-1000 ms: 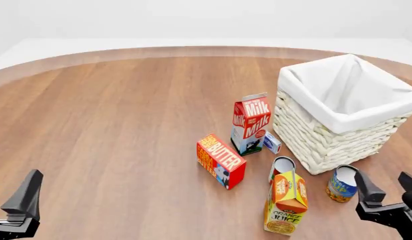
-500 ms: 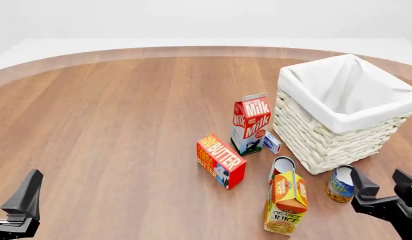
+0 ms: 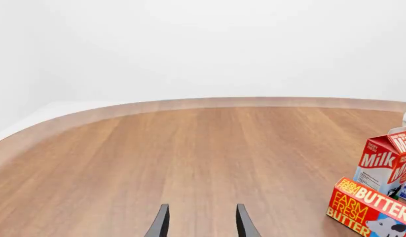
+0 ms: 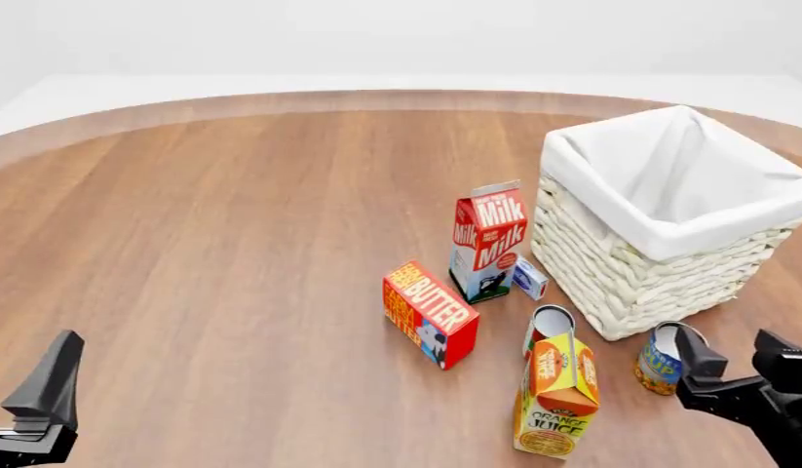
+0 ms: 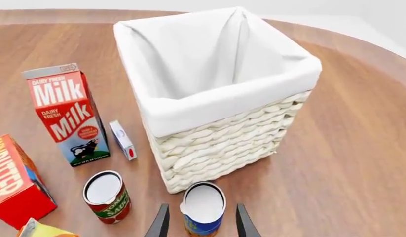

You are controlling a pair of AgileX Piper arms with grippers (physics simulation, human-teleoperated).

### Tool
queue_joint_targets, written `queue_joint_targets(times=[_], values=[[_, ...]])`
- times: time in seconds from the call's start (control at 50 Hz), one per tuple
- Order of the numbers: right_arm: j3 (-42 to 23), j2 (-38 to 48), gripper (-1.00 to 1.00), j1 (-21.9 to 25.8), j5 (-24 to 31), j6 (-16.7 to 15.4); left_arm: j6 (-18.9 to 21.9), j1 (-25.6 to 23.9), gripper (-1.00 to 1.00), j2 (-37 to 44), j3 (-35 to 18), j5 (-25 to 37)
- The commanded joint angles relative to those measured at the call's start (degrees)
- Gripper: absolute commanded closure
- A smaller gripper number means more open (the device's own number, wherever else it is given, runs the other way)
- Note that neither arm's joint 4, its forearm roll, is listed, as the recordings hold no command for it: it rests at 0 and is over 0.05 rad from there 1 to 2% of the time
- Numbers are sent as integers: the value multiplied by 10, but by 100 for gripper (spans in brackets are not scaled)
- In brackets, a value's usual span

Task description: Pick up the alphabet soup, and put it in the basket.

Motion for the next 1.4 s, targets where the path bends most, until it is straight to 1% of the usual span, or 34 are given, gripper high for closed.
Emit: queue_joint_targets(times=[0.02,0.16,0.3,0.38,0.42,0.58,0.66,0.82,0.9,1.0,1.04,1.12,1.22,1.24,1.3,1.32,1.34,1.4], values=[[0,55,-100,-2,-45,-3,0,0,-100,0,0,0],[0,72,-100,-1,-61,-2,0,0,-100,0,0,0],[0,110,-100,0,-92,-1,0,0,-100,0,0,0],[0,116,-100,-2,-98,-1,0,0,-100,0,0,0],[0,146,-100,0,-123,0,0,0,-100,0,0,0],[0,156,-100,-2,-125,1,0,0,-100,0,0,0],[0,192,-100,-1,-156,4,0,0,-100,0,0,0],[0,216,-100,-2,-173,4,0,0,-100,0,0,0],[0,240,-100,-2,-194,5,0,0,-100,0,0,0],[0,296,-100,-3,-245,5,0,0,-100,0,0,0],[0,304,-100,-3,-252,5,0,0,-100,0,0,0],[0,351,-100,-7,-295,2,0,0,-100,0,0,0],[0,373,-100,-9,-314,0,0,0,-100,0,0,0],[0,390,-100,-10,-327,-1,0,0,-100,0,0,0],[0,408,-100,-9,-344,-1,0,0,-100,0,0,0],[0,485,-100,-12,-405,5,0,0,-100,0,0,0],[0,508,-100,-11,-428,5,0,0,-100,0,0,0],[0,531,-100,-15,-449,6,0,0,-100,0,0,0]])
